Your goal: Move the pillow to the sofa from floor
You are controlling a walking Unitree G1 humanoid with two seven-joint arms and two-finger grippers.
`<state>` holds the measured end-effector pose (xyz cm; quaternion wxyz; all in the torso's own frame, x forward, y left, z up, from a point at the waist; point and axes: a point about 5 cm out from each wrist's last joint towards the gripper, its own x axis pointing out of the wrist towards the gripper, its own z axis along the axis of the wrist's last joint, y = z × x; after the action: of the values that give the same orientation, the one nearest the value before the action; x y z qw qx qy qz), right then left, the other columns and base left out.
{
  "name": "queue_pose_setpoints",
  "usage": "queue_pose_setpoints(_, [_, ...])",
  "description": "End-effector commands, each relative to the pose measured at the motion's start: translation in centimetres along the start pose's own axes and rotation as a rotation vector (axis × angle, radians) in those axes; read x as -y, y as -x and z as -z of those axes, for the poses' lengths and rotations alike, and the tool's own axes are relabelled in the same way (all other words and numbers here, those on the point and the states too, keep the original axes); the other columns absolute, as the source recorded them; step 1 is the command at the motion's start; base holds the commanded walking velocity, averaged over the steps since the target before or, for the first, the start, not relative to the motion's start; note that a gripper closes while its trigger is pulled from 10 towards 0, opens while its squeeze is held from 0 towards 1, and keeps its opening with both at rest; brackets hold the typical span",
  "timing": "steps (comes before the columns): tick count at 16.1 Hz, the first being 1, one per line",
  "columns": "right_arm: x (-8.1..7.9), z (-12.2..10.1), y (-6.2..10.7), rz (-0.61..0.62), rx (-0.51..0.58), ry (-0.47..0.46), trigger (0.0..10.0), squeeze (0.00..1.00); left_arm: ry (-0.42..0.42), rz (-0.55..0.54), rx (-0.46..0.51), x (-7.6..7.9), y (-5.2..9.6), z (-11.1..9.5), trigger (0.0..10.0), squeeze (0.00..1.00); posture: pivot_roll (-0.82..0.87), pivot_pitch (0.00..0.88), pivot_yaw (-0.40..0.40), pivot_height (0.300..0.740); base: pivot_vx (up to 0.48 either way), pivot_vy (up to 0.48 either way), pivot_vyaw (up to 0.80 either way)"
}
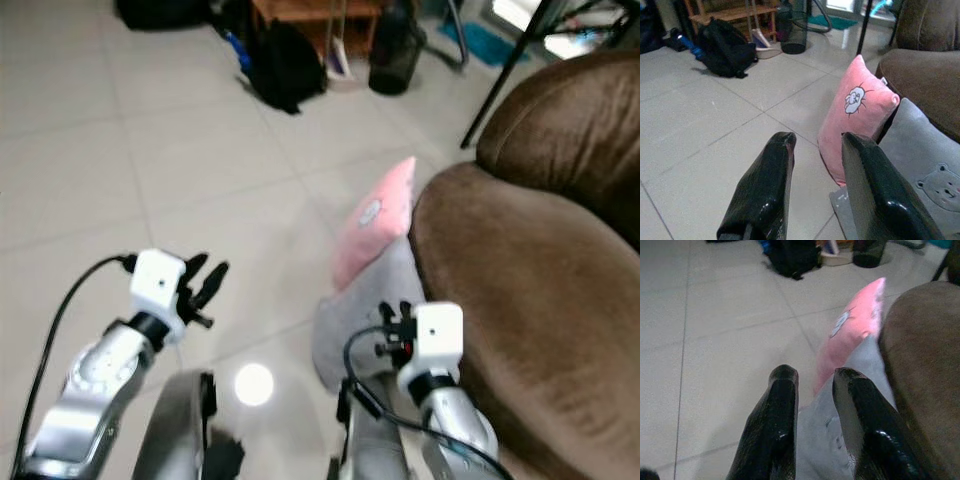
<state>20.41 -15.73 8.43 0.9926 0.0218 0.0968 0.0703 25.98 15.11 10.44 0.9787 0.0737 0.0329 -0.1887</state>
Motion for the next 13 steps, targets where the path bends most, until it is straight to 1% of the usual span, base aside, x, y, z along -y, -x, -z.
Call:
queue_pose_setpoints(1, [0.68, 0.62, 0.46, 0.031, -0.032, -0.002, 10.0, 0.0, 0.007, 0.024, 0.009, 0.59, -0.21, -0.21, 10.0, 0.0, -0.02, 0.127, -0.065, 0.57, 0.259, 0.0, 0.0])
queue_pose_setpoints(2, [0.65, 0.7, 0.45, 0.032, -0.038, -0.006, 10.0, 0.0, 0.007, 0.025, 0.008, 0.58, -0.25, -0.21, 10.0, 0.0, -0.02, 0.127, -0.064, 0.57, 0.255, 0.0, -0.51])
queue_pose_setpoints(6, [0.76, 0.79, 0.5, 0.039, -0.039, -0.009, 10.0, 0.0, 0.005, 0.033, 0.007, 0.62, -0.34, -0.17, 10.0, 0.0, -0.03, 0.125, -0.056, 0.57, 0.257, 0.0, -0.78])
queue_pose_setpoints(12, [0.64, 0.97, 0.59, 0.05, -0.036, -0.01, 10.0, 0.0, -0.004, 0.088, -0.029, 1.02, -0.23, 0.41, 10.0, 0.0, -0.02, 0.127, -0.041, 0.57, 0.0, 0.0, 0.0])
queue_pose_setpoints(13, [0.55, 1.19, 0.54, 0.044, -0.051, -0.012, 10.0, 0.0, -0.009, 0.09, -0.033, 0.98, -0.24, 0.45, 10.0, 0.0, -0.02, 0.128, -0.04, 0.57, 0.0, 0.0, 0.0])
